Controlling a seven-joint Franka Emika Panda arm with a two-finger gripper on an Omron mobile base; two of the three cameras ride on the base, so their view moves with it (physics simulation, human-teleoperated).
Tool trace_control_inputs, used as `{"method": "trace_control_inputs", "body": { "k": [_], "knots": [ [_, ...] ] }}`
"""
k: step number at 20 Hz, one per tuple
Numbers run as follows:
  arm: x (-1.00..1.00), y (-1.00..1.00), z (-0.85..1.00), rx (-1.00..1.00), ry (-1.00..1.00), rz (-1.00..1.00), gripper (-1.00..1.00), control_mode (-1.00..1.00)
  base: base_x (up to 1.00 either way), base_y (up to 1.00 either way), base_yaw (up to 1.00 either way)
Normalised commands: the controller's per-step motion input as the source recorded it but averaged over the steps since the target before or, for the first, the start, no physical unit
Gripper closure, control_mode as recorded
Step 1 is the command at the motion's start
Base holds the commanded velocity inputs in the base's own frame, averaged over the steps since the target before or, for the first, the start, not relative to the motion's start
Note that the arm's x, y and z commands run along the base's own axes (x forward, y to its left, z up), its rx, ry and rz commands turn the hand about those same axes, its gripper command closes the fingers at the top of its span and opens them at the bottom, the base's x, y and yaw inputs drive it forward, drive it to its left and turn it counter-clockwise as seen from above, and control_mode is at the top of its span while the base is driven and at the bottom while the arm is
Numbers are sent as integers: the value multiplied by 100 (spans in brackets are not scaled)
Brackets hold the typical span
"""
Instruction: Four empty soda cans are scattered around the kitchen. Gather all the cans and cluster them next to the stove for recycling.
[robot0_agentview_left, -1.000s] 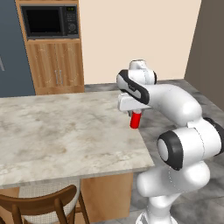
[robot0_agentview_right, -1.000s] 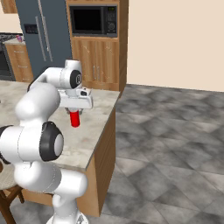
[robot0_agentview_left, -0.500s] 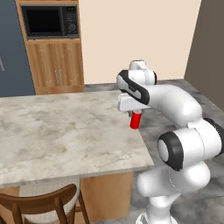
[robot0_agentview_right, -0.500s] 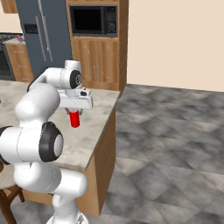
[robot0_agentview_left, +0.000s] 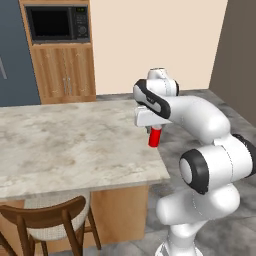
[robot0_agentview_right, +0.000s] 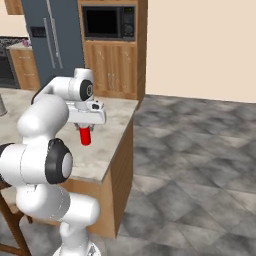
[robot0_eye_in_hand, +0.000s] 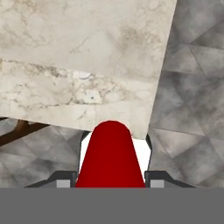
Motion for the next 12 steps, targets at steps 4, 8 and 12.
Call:
{"method": "trace_control_inputs", "body": {
  "k": [4,8,12],
  "knots": [
    [0,0,0,0,0,0,100,100,-27,-42,0],
    [0,0,0,0,0,0,100,100,-15,-59,0],
    [0,0,0,0,0,0,100,100,0,-69,0]
  ]
}}
